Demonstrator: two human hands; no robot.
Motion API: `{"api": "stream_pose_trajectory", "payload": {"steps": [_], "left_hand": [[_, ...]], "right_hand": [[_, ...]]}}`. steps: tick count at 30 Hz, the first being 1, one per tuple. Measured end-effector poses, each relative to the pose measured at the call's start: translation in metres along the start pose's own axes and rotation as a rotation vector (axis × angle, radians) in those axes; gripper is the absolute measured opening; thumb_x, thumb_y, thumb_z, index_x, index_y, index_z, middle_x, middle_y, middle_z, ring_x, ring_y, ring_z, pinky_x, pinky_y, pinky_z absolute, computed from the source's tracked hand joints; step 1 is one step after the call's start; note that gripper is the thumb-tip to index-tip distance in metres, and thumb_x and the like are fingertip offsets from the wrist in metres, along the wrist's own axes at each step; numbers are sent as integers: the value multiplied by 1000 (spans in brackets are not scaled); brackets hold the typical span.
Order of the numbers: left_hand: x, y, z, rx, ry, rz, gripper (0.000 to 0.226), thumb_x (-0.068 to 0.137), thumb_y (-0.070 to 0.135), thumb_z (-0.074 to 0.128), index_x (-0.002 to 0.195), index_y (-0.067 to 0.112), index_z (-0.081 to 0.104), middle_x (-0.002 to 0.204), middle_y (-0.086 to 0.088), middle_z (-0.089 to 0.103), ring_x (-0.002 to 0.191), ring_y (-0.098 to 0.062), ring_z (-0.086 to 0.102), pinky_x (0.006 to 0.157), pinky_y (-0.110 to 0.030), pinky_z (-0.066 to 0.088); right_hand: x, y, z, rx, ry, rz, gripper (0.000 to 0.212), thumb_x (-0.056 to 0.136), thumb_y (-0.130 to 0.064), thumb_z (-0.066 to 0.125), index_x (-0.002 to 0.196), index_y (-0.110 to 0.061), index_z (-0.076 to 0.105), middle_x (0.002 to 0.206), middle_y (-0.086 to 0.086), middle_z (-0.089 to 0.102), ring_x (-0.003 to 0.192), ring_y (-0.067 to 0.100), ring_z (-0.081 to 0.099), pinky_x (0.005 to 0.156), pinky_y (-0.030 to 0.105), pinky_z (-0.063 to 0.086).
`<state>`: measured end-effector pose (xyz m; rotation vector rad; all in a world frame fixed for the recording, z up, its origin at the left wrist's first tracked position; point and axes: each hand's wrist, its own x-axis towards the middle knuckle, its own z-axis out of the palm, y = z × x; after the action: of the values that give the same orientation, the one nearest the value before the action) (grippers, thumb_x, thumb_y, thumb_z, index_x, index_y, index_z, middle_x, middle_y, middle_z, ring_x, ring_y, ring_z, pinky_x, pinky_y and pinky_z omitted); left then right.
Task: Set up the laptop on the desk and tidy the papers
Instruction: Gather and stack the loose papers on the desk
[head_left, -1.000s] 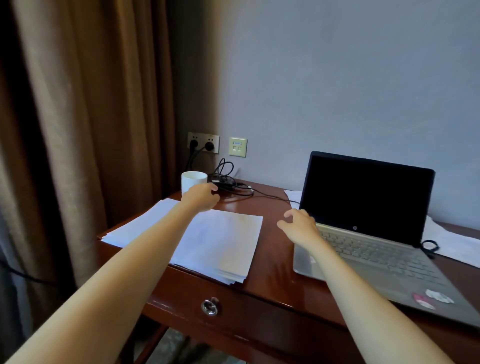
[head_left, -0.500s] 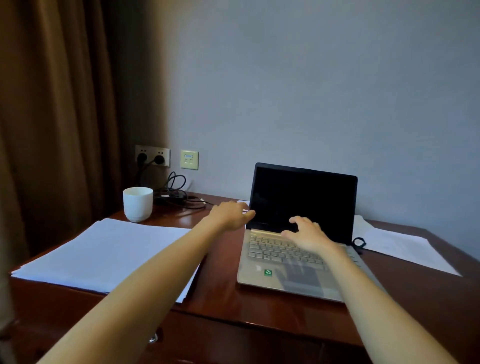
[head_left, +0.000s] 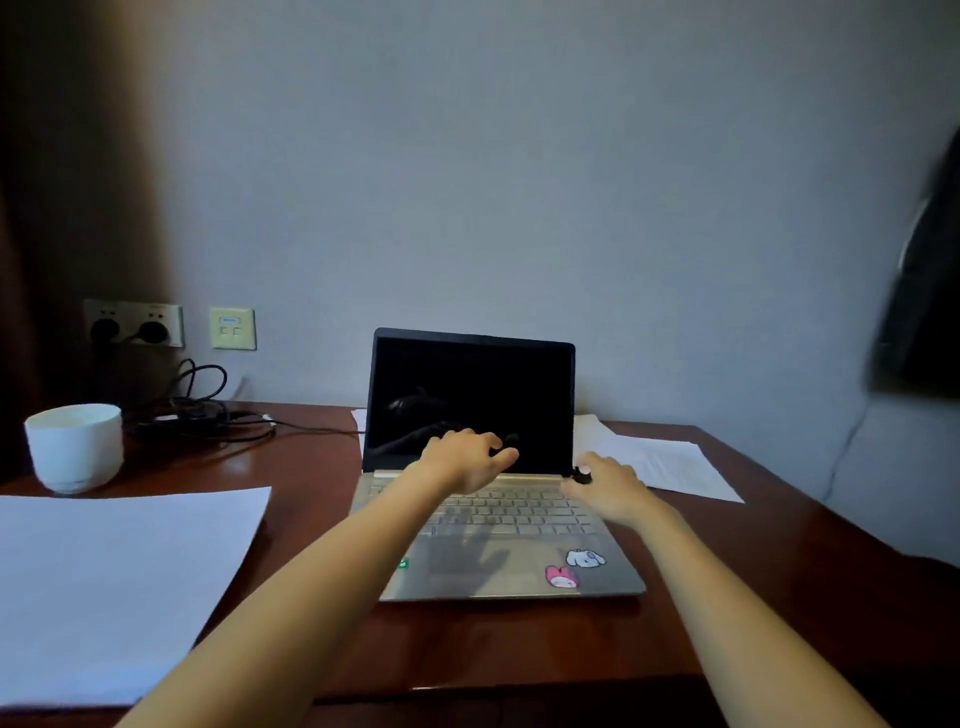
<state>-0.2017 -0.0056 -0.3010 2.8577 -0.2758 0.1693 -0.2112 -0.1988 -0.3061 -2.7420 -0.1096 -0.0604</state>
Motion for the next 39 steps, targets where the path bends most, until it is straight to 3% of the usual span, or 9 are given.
{"api": "stream_pose_trajectory", "payload": {"steps": [21,26,31,39], "left_hand": [[75,116,80,92,-148,184,48,97,47,30,130,19,52,134,-13,50,123,-32,45,101,-43,33],[97,132,99,156,-215,233,47,98,44,31,131,19,52,139,-12,45,128,-33,41,105,-45,32],[119,142,127,277,-239,251,47,99,42,30,133,16,48,139,-16,40,130,-33,37,106,-44,30],[171,158,148,398,-145,90,51,100,38,25,139,8,42,152,-19,18,139,-33,22,114,-49,16]], "right_hand": [[22,130,-6,56,27,266,61,92,-50,48,142,-19,35,149,6,35,139,29,28,114,46,26],[34,154,10,-13,-19,285,58,94,-50,43,143,-21,33,149,5,33,138,27,29,112,42,25],[49,175,27,-107,89,247,49,98,-47,30,143,-28,31,154,0,25,143,21,18,116,38,13],[82,188,27,-99,111,241,46,99,-46,27,143,-31,32,154,1,24,144,21,16,118,40,10]]}}
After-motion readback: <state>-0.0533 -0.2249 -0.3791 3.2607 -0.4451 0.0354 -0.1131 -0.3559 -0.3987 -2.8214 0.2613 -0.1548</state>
